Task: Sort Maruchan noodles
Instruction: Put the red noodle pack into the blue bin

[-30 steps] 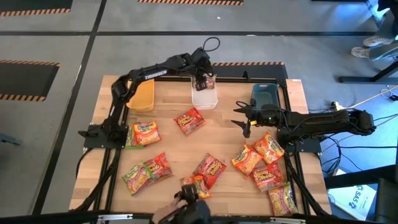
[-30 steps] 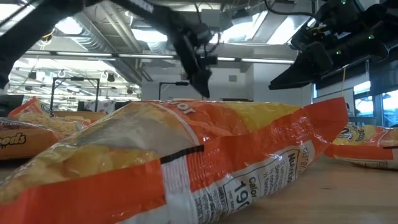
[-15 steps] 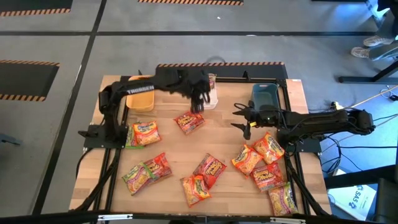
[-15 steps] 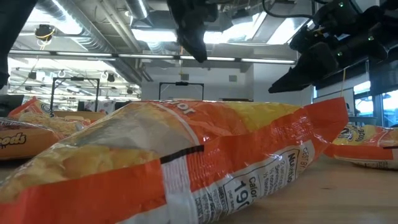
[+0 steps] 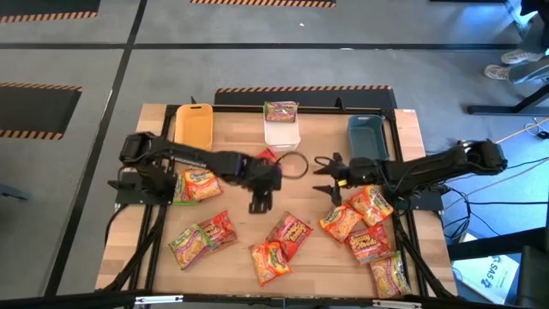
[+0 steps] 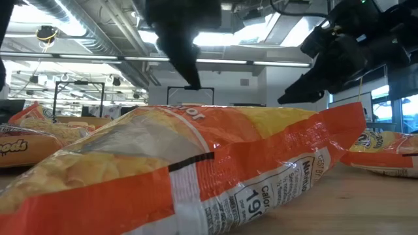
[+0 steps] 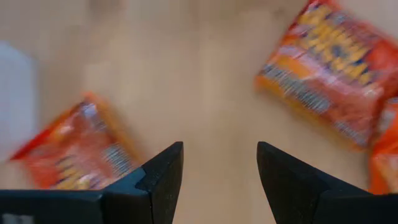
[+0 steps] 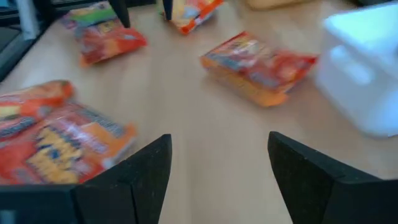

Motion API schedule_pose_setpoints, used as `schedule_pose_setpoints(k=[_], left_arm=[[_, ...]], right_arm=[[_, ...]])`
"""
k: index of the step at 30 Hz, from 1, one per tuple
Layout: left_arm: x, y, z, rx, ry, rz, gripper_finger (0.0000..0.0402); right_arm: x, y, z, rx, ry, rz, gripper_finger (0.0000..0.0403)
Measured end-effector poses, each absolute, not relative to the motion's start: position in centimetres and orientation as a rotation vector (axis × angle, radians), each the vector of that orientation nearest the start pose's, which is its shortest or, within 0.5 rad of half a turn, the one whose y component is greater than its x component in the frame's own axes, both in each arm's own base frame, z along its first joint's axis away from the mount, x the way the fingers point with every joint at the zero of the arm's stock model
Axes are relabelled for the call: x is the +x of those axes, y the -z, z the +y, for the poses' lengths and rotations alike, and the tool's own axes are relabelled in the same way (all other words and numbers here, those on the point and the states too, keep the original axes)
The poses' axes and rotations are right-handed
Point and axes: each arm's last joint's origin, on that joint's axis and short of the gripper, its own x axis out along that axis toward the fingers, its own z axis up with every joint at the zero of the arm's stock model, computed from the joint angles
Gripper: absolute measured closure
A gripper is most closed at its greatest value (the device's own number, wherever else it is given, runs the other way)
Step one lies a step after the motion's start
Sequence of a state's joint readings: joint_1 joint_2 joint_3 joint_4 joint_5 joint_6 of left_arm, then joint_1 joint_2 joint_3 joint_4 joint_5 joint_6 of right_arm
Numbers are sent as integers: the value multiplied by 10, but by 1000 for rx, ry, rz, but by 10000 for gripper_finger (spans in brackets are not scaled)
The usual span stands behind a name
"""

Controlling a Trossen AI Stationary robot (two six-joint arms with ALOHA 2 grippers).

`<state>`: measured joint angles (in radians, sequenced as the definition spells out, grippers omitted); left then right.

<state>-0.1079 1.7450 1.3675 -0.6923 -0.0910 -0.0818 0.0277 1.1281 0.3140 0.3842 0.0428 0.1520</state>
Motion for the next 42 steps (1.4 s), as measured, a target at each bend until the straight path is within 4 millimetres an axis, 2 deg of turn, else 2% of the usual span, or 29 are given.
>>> schedule_pose_setpoints(k=[3, 9, 16, 21, 26, 29, 32, 37, 42], left_arm=[[353, -227, -50, 7, -16, 1061, 204], [347, -194, -74, -56, 15, 937, 204], [342, -176, -94, -94, 67, 819, 204], [335, -157, -106, -93, 109, 772, 204], [330, -145, -106, -117, 92, 780, 204], [329, -137, -106, -174, 64, 783, 204], [330, -128, -107, -198, 48, 798, 204], [335, -115, -116, -261, 82, 782, 204], [337, -110, -121, -260, 83, 745, 204]], right_arm=[[213, -164, 17, 176, 22, 422, 153], [233, -168, 47, 173, -55, 452, 153], [248, -164, 93, 274, -300, 551, 153], [247, -146, 130, 355, -374, 669, 153], [247, -117, 154, 361, -352, 790, 153], [254, -108, 157, 335, -306, 800, 153], [261, -109, 152, 267, -257, 784, 153], [277, -121, 131, 136, -125, 839, 153], [292, -130, 103, -60, 98, 884, 153]])
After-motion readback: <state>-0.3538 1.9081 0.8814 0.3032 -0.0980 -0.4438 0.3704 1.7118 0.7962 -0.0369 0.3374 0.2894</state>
